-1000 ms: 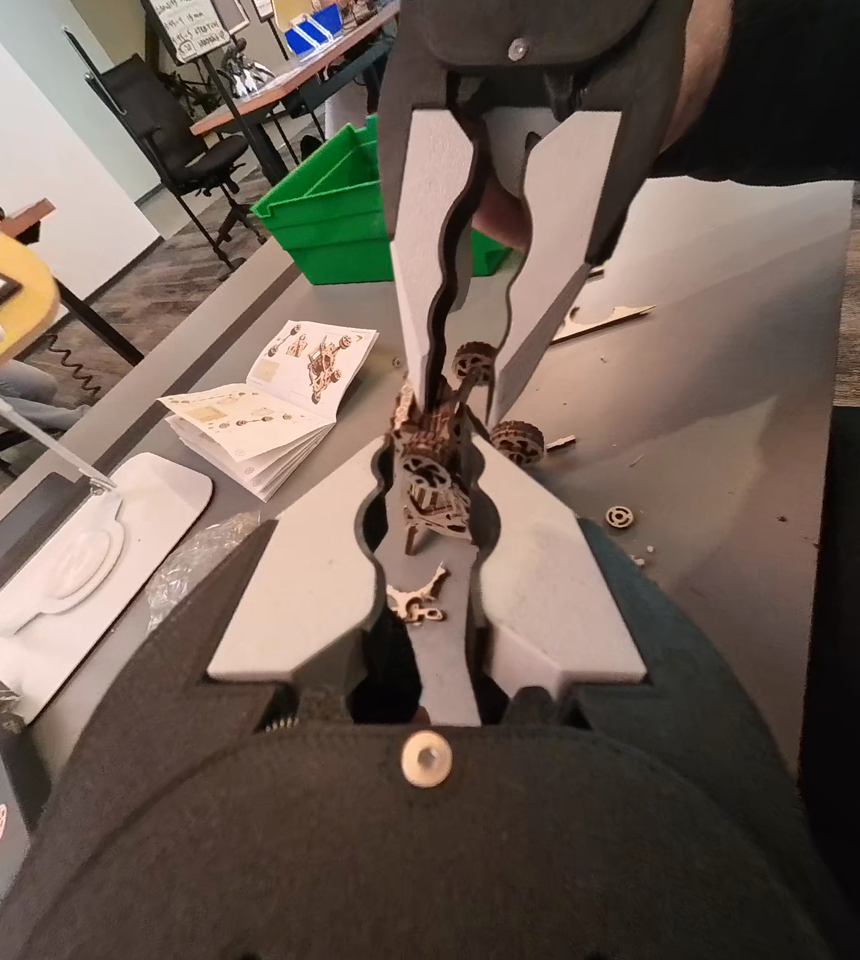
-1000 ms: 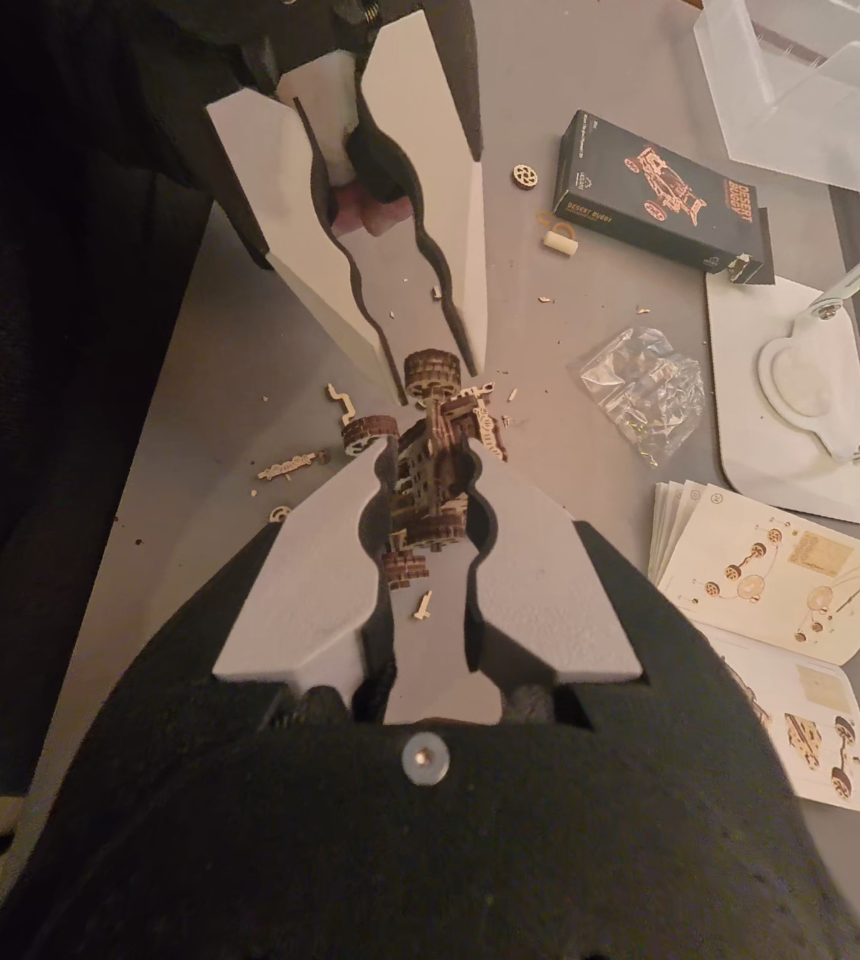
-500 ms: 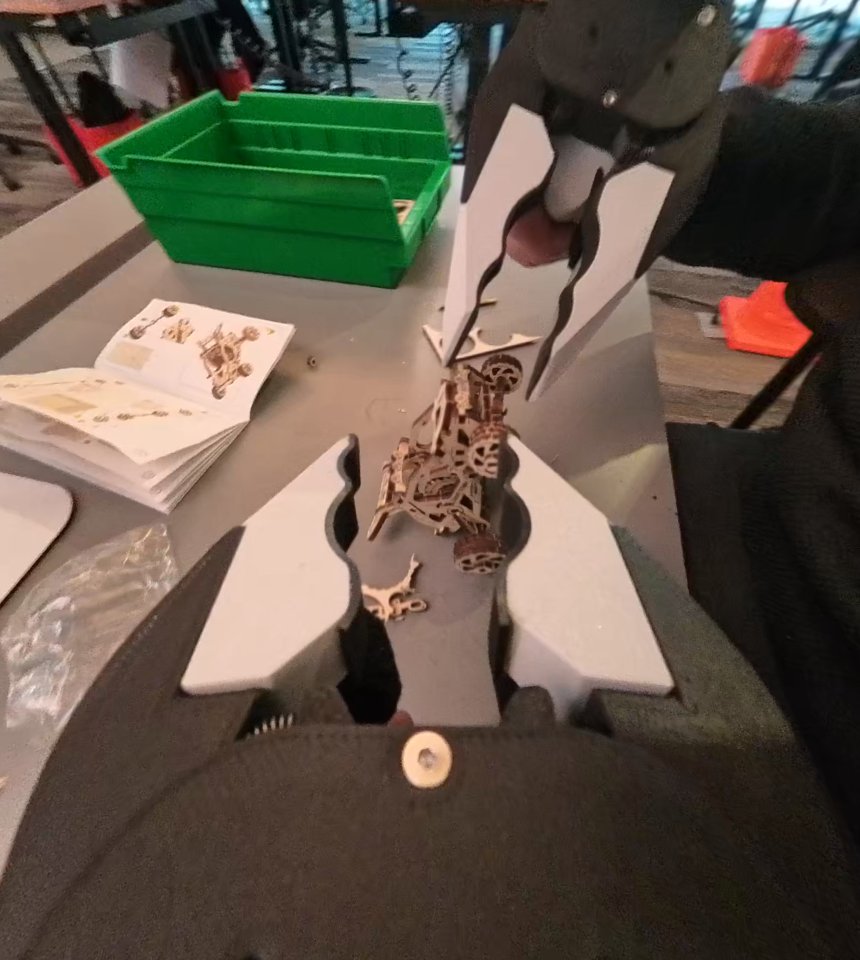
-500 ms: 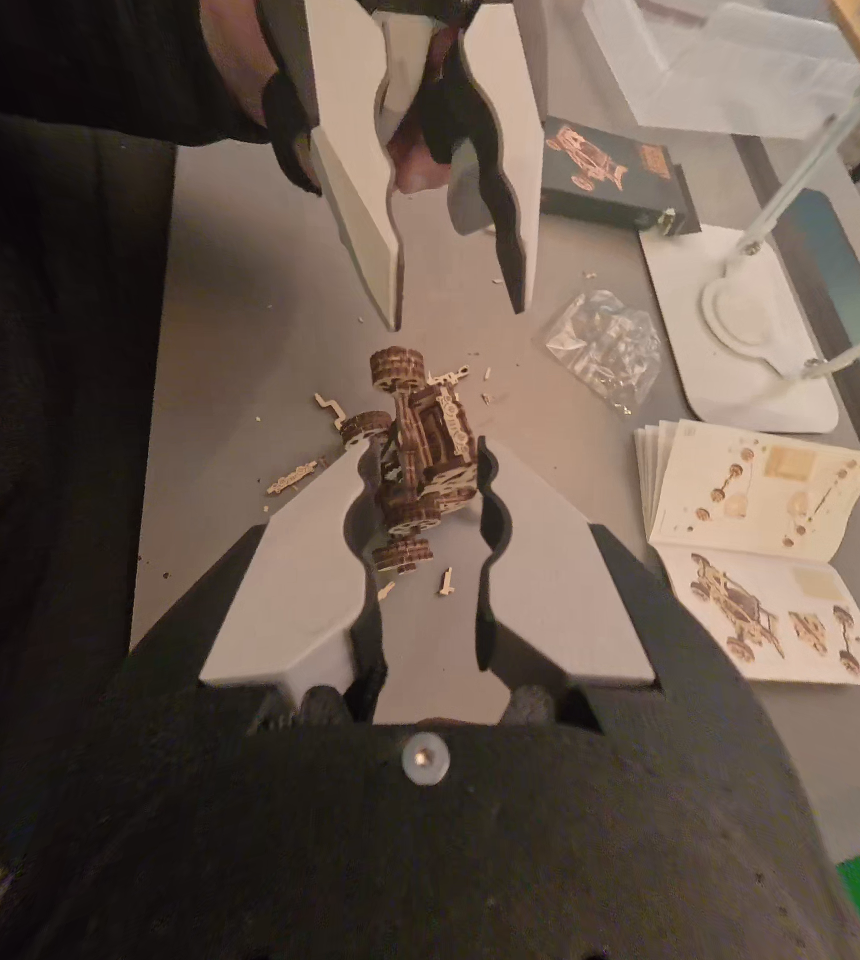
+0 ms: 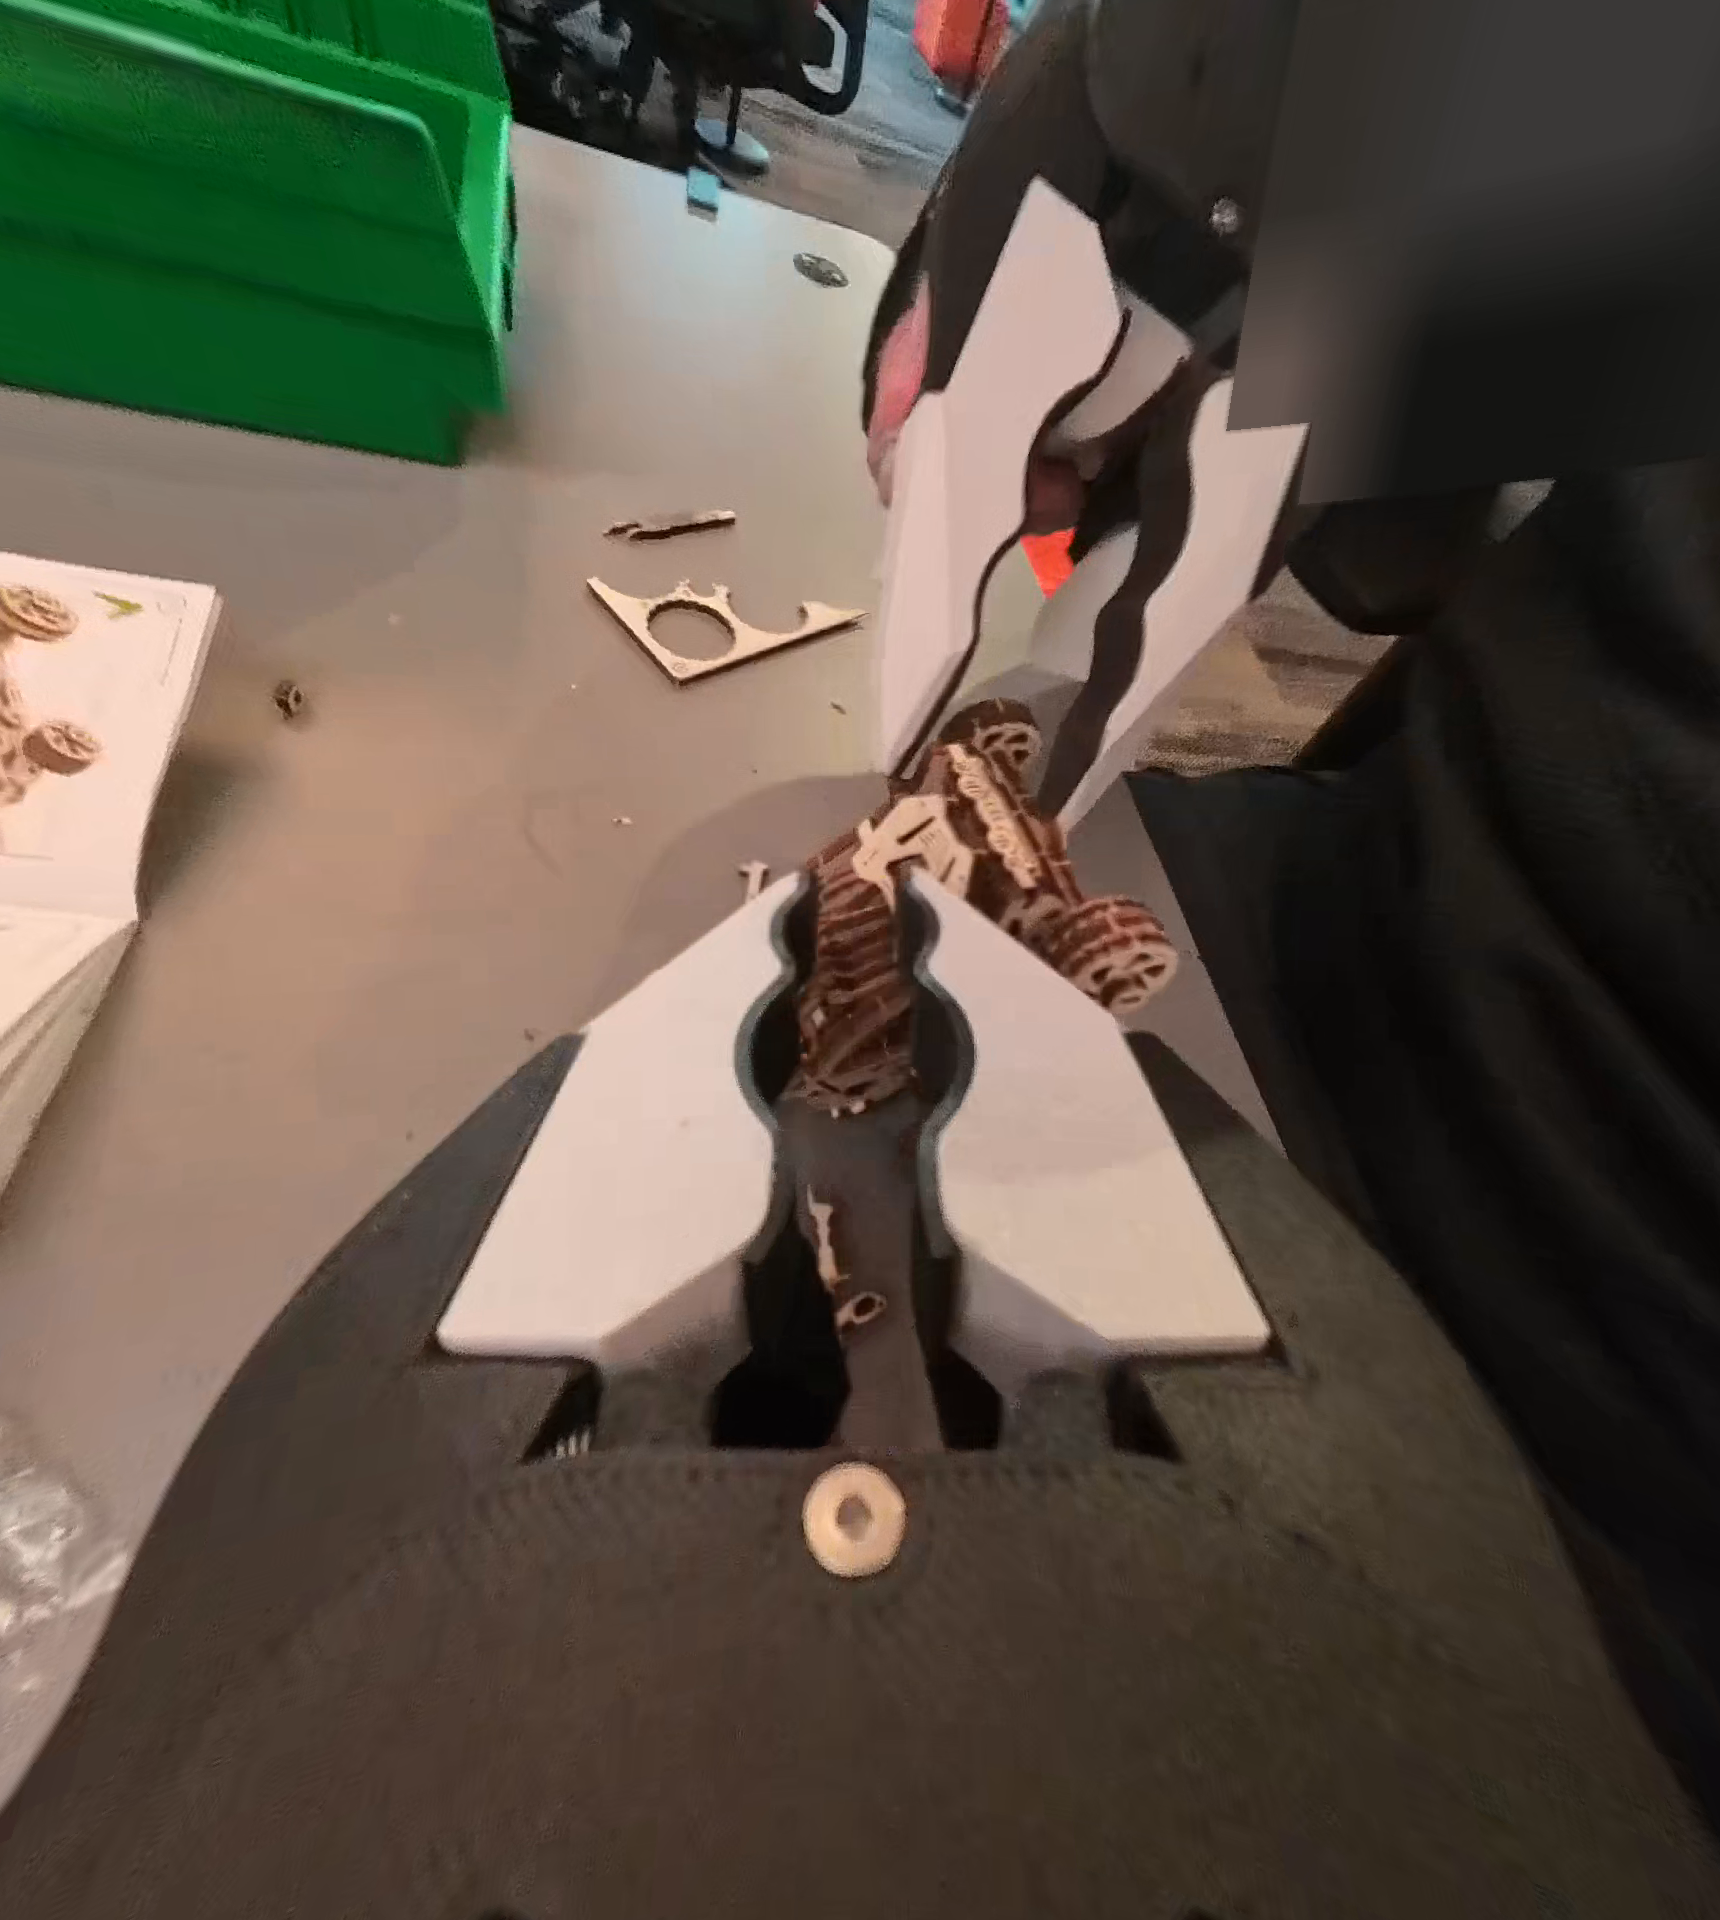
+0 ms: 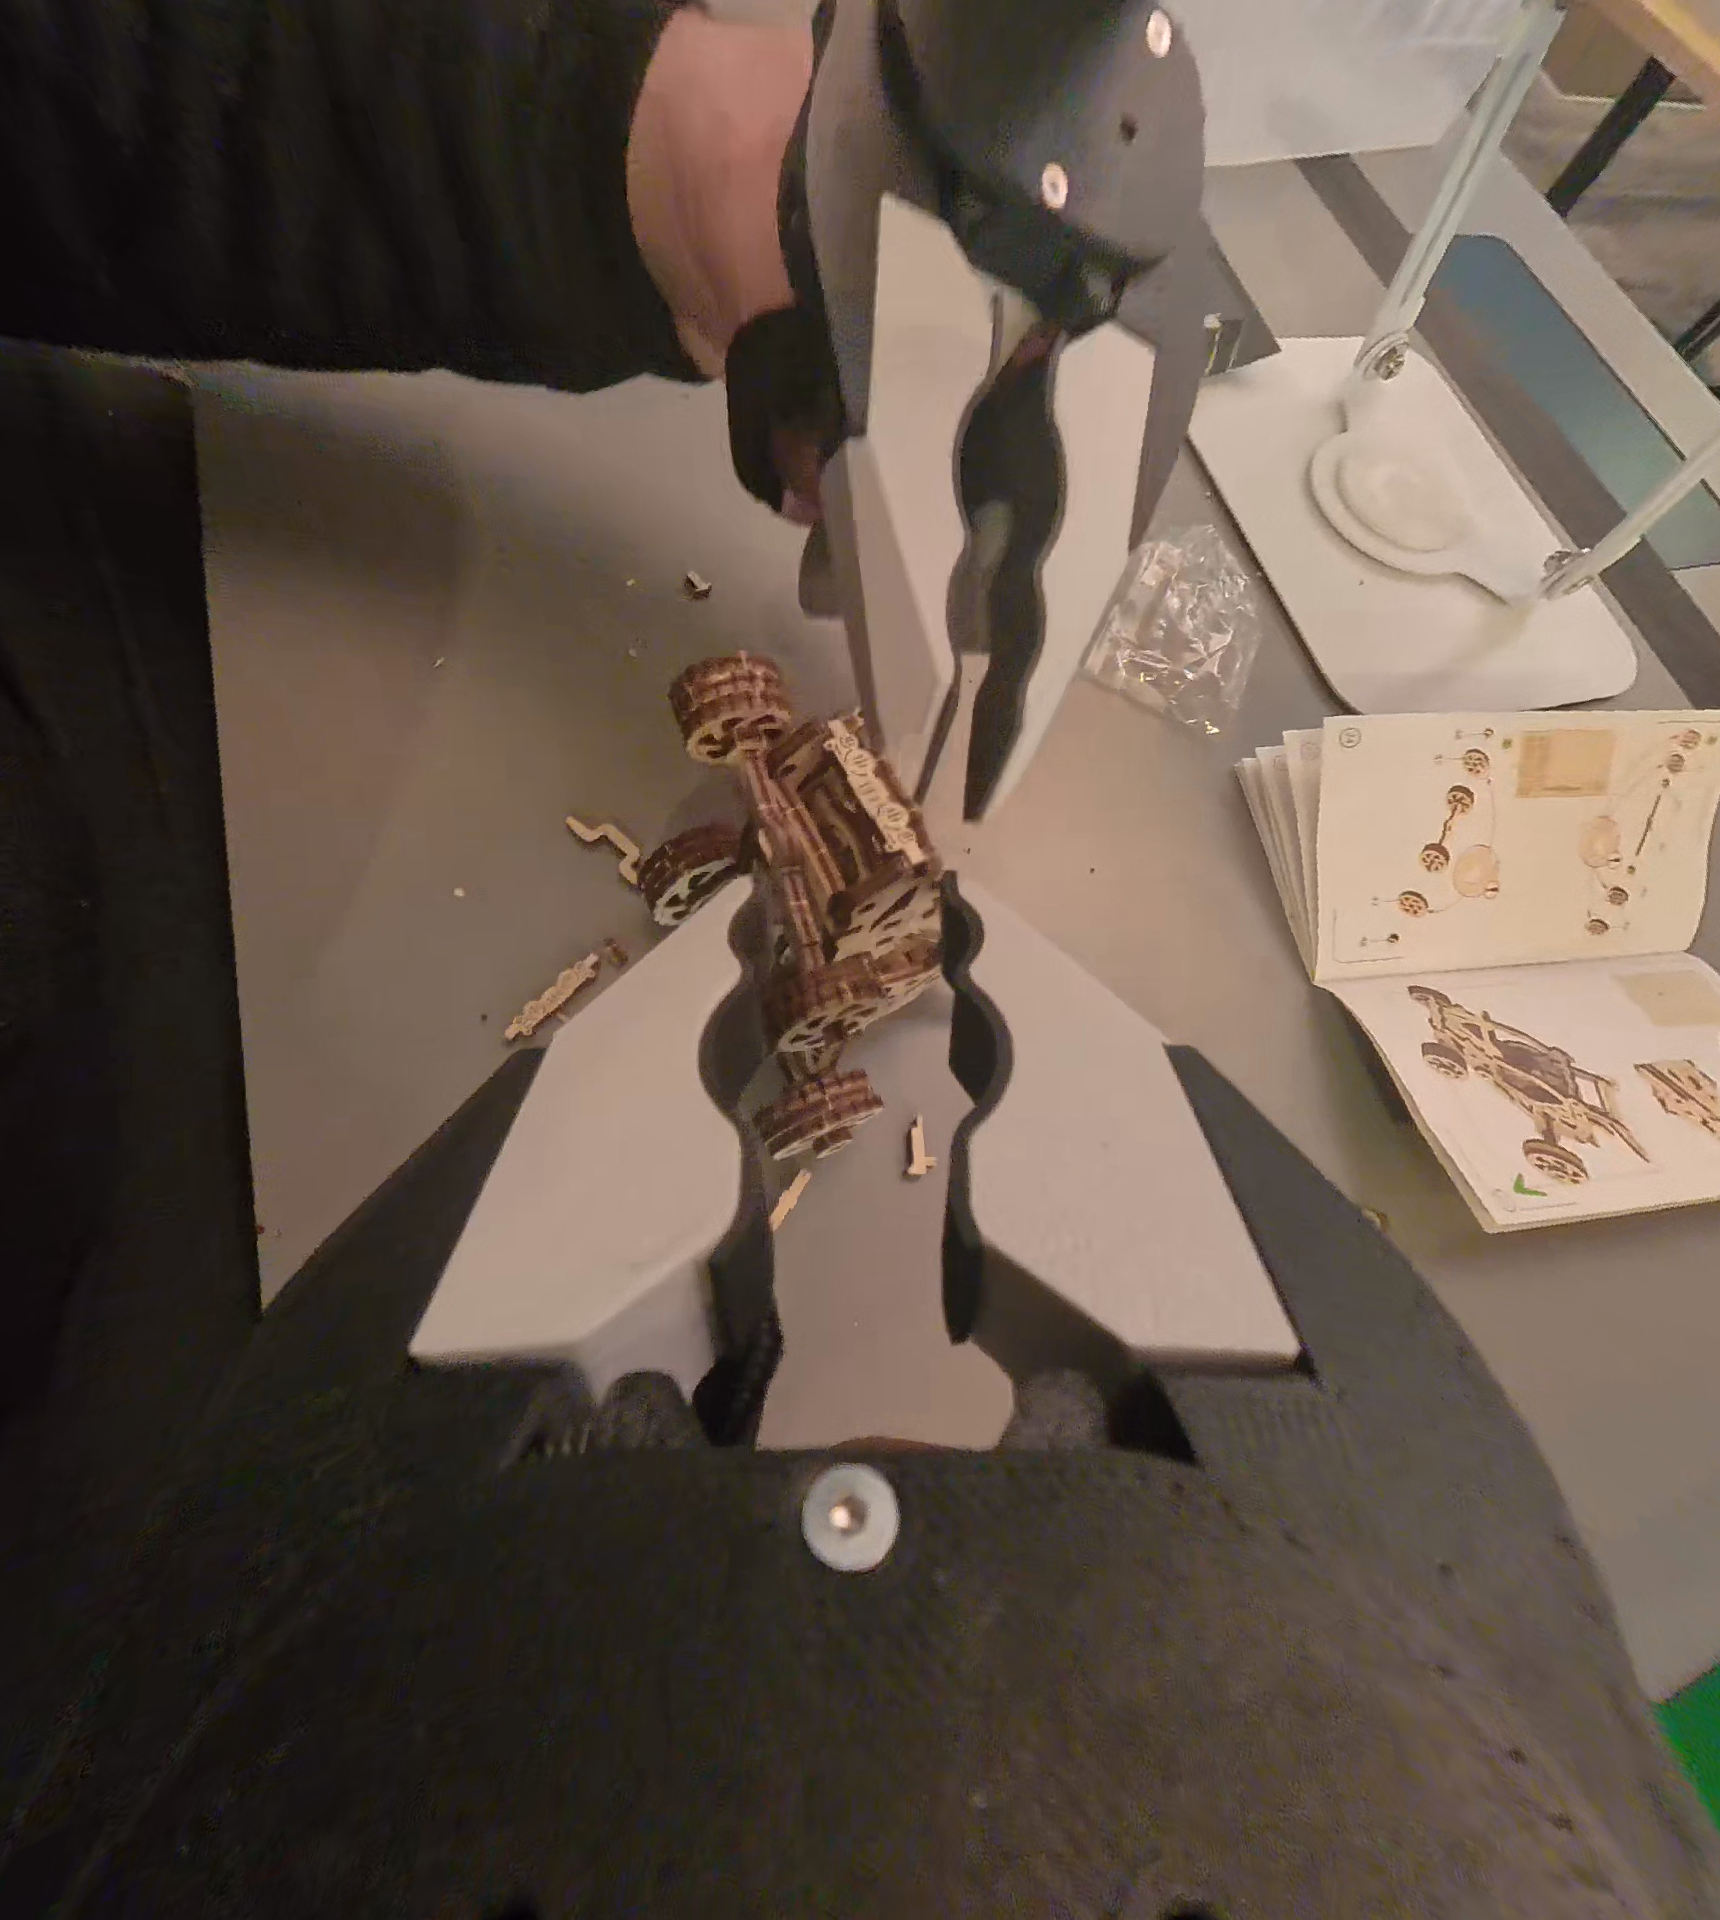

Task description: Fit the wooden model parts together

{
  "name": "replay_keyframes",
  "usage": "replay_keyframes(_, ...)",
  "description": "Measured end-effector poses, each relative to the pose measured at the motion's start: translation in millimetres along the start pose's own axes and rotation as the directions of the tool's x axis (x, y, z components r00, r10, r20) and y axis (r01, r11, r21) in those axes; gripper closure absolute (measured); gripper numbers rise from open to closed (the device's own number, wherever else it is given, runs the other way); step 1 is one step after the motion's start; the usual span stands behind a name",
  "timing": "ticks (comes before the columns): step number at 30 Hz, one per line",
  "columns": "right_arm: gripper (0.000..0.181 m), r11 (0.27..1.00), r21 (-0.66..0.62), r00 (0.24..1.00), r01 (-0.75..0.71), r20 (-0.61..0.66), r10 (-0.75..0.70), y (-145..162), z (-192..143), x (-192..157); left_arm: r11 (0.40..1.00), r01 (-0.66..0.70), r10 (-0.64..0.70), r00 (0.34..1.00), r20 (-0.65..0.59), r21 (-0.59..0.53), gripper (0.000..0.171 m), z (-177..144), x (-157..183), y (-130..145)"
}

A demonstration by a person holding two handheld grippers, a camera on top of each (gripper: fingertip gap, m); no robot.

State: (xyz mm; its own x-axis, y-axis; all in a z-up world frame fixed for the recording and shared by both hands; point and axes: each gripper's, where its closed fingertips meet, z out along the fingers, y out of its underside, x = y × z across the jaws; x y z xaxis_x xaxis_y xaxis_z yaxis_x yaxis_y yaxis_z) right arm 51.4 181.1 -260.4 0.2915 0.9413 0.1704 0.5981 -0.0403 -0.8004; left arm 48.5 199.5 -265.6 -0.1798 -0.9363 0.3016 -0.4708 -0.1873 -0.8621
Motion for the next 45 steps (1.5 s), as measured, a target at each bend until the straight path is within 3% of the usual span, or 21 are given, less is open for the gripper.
replay_keyframes(5,0.153,1.0,0.019,1.0,-0.017,0.013,0.017,-1.8,2.8,2.2,0.994,0.086,-0.082,0.995,-0.06,0.073,0.171,2.2,1.9,0.9)
replay_keyframes(11,0.157,0.999,0.023,1.0,-0.022,0.014,0.022,-3.9,7.0,9.4,0.949,0.233,-0.236,0.972,-0.015,0.211,0.171,-1.4,-7.5,1.6)
replay_keyframes(17,0.154,0.996,0.035,0.995,-0.087,0.061,0.084,-4.4,12.0,23.0,0.822,0.452,-0.461,0.885,-0.061,0.347,0.171,-5.5,-21.7,-0.6)
replay_keyframes(21,0.157,0.992,0.037,0.987,-0.12,0.113,0.115,-8.7,21.1,33.9,0.773,0.484,-0.513,0.857,-0.045,0.411,0.171,-16.9,-34.6,0.5)
replay_keyframes(27,0.154,0.992,0.032,0.987,-0.126,0.101,0.122,-4.8,22.2,43.4,0.769,0.481,-0.526,0.851,-0.01,0.422,0.171,-23.7,-34.9,5.8)
replay_keyframes(31,0.147,0.985,0.026,0.985,-0.17,0.021,0.169,7.6,11.8,49.5,0.773,0.47,-0.538,0.842,0.048,0.426,0.17,-17.5,-28.1,4.8)
replay_keyframes(35,0.144,0.989,0.037,0.976,-0.142,-0.161,0.146,14.9,-10.5,56.7,0.765,0.464,-0.538,0.842,0.047,0.446,0.166,-18.3,-19.4,2.5)
replay_keyframes(38,0.161,0.97,0.11,0.971,-0.216,-0.076,0.225,12.4,-23.6,40.4,0.784,0.401,-0.496,0.864,0.089,0.474,0.167,-28.0,-21.7,-4.5)
replay_keyframes(42,0.166,0.907,0.187,0.926,-0.377,0.041,0.376,8.5,-12.8,31.5,0.849,0.346,-0.434,0.888,0.152,0.4,0.166,-17.5,-26.9,0.2)
replay_keyframes(45,0.168,0.891,0.22,0.917,-0.397,0.044,0.397,7.1,-3.5,34.0,0.872,0.309,-0.402,0.894,0.197,0.379,0.166,-13.4,-29.2,-1.3)
